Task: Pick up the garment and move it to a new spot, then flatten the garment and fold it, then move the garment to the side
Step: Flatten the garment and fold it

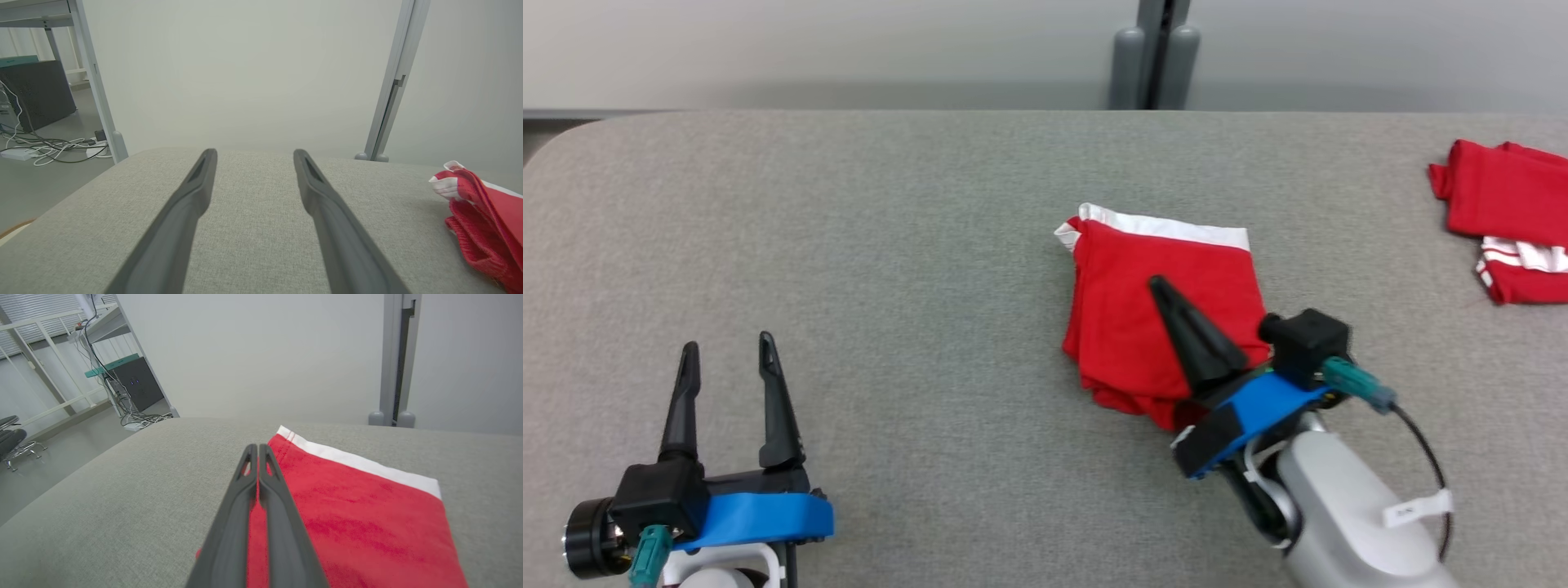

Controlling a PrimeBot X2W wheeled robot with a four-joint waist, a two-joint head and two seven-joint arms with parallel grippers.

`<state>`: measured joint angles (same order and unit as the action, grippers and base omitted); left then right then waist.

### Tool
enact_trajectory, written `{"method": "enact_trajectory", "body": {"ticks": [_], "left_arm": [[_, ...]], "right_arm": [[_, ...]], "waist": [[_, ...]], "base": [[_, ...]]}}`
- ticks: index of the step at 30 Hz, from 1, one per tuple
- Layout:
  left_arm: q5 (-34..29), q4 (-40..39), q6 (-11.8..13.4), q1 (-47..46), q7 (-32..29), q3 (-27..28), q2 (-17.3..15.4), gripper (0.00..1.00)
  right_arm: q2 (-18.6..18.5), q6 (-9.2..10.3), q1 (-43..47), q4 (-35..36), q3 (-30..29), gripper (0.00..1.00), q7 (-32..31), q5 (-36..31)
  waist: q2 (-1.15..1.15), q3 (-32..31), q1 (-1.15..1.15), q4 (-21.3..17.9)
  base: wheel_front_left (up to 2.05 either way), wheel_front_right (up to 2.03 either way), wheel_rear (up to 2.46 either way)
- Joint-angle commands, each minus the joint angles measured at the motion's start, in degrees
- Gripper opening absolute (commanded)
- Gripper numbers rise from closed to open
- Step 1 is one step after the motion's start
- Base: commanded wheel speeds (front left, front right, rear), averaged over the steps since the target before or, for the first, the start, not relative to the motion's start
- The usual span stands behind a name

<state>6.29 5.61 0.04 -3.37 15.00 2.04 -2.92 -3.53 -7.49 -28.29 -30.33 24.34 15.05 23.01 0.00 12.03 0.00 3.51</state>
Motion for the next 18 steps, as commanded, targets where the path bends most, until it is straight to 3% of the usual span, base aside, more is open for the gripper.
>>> {"method": "enact_trajectory", "body": {"ticks": [1, 2, 3, 12, 18], "left_arm": [[-0.39, 0.15, 0.08, 0.25, 0.24, 0.46, 0.06, 1.0], [-0.7, 0.38, -0.08, 0.27, 0.24, 0.73, 0.0, 1.0], [-0.93, 0.6, -0.14, 0.39, 0.24, 1.21, 0.01, 1.0], [-3.42, 1.72, 0.73, 2.24, 0.24, 3.73, -0.94, 1.0], [-4.51, 2.47, 1.06, 3.76, 0.24, 4.01, -1.35, 1.0]], "right_arm": [[-1.08, -0.01, 1.21, 0.53, -0.7, 0.46, 0.17, -0.6], [-1.82, -0.01, 2.14, 2.01, -2.3, 0.91, 0.17, -1.47], [-2.26, -0.01, 3.01, 3.45, -3.78, 1.0, 0.16, -2.09], [-4.26, -0.01, 11.48, 11.55, -16.13, 1.0, 0.16, -5.7], [-3.68, -0.01, 16.7, 14.22, -19.44, 1.0, 0.17, -8.13]], "waist": [[0.0, -0.88, 0.0, -1.05], [0.0, -1.12, 0.0, -1.62], [0.0, -1.4, 0.0, -2.21], [0.0, -3.42, 0.0, -7.08], [0.0, -4.94, 0.0, -8.44]], "base": [[0.0, 0.0, 0.0], [0.0, 0.0, 0.0], [0.0, 0.0, 0.0], [0.0, 0.0, 0.0], [0.0, 0.0, 0.0]]}}
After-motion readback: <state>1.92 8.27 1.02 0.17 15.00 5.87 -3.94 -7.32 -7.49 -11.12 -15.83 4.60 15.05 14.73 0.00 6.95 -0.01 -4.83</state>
